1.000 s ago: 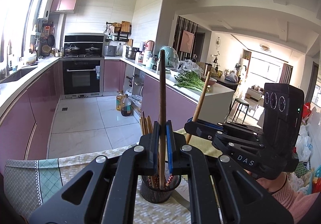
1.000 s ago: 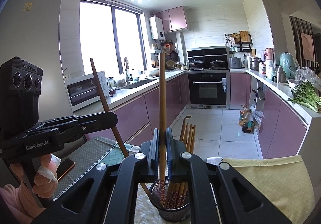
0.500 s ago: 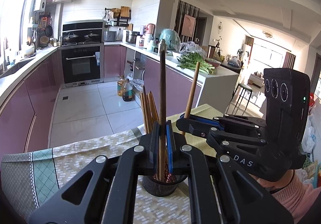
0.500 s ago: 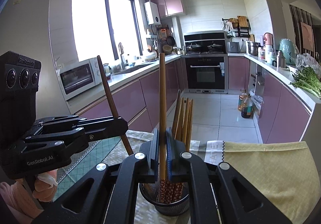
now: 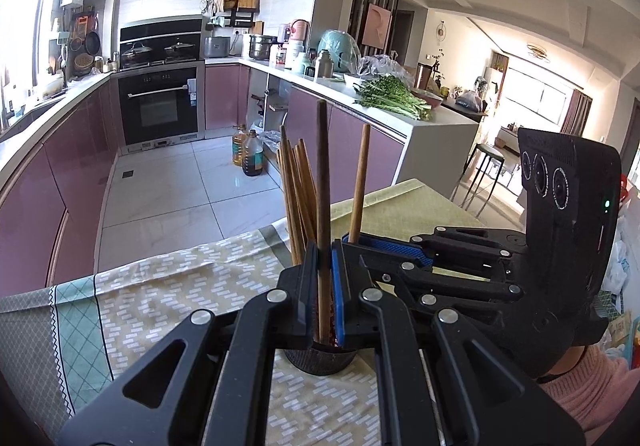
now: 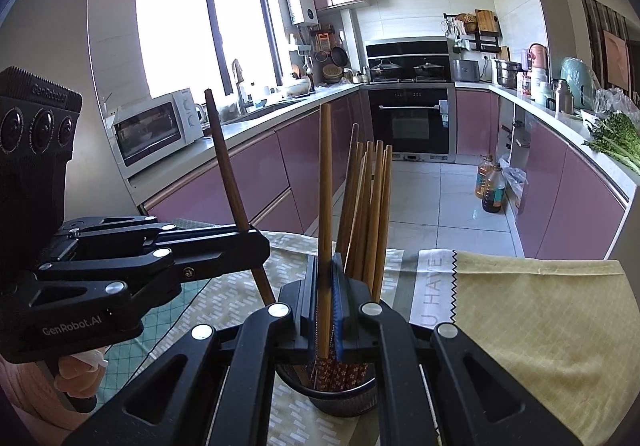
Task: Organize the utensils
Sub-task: 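Lower the right tool's chopstick into the mesh cup while the left tool inserts its own, then open the right tool releasing its chopstick while the left tool releases its own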
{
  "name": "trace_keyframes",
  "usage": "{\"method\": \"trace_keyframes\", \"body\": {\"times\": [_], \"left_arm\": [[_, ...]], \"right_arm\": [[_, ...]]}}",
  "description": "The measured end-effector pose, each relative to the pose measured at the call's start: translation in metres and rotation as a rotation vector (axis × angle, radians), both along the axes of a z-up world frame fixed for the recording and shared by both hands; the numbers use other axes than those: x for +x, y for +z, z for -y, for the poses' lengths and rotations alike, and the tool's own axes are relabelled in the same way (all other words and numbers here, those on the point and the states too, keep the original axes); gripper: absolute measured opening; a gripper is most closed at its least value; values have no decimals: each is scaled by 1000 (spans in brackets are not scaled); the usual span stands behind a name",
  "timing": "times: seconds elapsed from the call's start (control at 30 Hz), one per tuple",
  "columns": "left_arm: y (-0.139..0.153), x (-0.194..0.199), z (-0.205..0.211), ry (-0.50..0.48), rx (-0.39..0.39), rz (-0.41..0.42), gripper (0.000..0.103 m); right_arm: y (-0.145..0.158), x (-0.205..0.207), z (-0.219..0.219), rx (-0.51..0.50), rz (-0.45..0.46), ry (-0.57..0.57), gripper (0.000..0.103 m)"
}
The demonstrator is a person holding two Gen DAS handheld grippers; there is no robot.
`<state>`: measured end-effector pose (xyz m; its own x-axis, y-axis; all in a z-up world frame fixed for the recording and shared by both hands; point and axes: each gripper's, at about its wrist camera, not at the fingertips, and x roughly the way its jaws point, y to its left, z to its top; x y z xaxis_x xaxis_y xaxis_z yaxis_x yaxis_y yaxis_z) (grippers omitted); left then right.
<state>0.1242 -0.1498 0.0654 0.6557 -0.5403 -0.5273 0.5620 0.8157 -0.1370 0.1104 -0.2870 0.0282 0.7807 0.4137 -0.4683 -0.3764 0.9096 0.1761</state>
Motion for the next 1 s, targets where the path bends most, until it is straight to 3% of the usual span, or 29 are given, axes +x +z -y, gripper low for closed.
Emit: {"method": "trace_keyframes", "body": {"times": [0.4, 0.8, 0.9, 1.0], "left_arm": [[-6, 30, 8, 25, 22, -18, 8], [-35, 41, 6, 26, 21, -88, 9], [-40, 34, -3, 36, 9, -81, 17], [-43, 22, -16, 57, -10, -60, 34]], "right_arm": [[-5, 19, 6, 24, -24, -22, 6], [-18, 21, 13, 39, -51, -66, 8], [-20, 14, 13, 44, -54, -57, 10], [-22, 1, 12, 49, -42, -41, 27]]}}
